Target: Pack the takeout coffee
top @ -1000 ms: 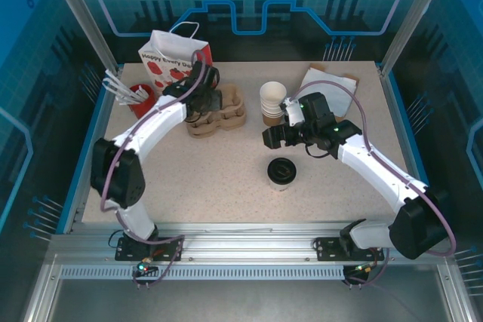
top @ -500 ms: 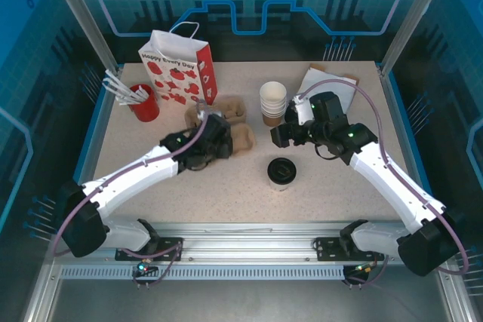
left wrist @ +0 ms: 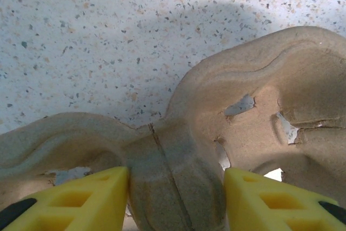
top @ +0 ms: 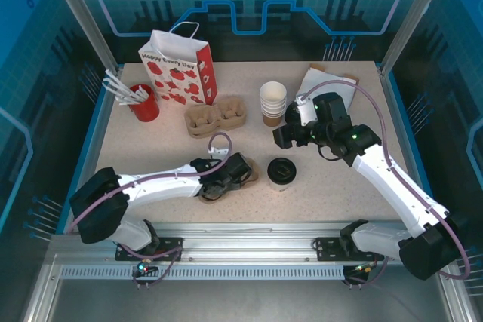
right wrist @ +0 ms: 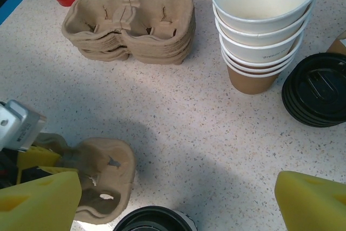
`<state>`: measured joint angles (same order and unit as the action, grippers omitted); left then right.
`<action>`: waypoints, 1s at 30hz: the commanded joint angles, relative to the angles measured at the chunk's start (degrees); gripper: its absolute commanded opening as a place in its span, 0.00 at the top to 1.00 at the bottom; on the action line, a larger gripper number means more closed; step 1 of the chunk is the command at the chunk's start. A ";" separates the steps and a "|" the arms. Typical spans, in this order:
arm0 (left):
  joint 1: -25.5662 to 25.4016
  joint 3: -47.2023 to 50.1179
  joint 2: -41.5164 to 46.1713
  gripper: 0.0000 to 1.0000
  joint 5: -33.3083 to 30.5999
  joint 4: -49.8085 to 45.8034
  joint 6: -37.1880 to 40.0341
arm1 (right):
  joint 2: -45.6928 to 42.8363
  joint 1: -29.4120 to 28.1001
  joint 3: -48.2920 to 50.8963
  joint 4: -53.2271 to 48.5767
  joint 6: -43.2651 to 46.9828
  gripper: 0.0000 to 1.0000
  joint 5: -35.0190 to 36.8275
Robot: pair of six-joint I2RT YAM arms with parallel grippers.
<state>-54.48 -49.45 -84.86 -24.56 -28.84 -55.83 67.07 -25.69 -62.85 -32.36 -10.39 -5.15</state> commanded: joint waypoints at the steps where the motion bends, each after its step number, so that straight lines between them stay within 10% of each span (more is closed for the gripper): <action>1: -0.56 -1.88 -1.51 0.49 -2.13 1.10 -2.84 | -0.80 0.64 0.79 -0.51 0.81 0.06 -1.14; 14: 1.06 -5.73 4.82 0.31 -3.44 -1.67 8.66 | -2.16 0.48 0.16 -1.78 0.39 0.06 -1.19; 24: 27.21 -14.58 16.67 0.21 9.91 -1.03 33.21 | -2.46 -6.86 -0.65 3.44 1.26 0.06 -1.81; 30: 44.09 -26.17 9.37 0.19 19.94 0.42 33.40 | 1.20 -9.43 -3.12 4.94 1.02 0.06 -1.68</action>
<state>-15.11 -71.44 -71.64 -11.81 -28.86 -25.02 66.76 -33.93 -63.61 -29.06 -9.98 -6.48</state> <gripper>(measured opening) 0.812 0.937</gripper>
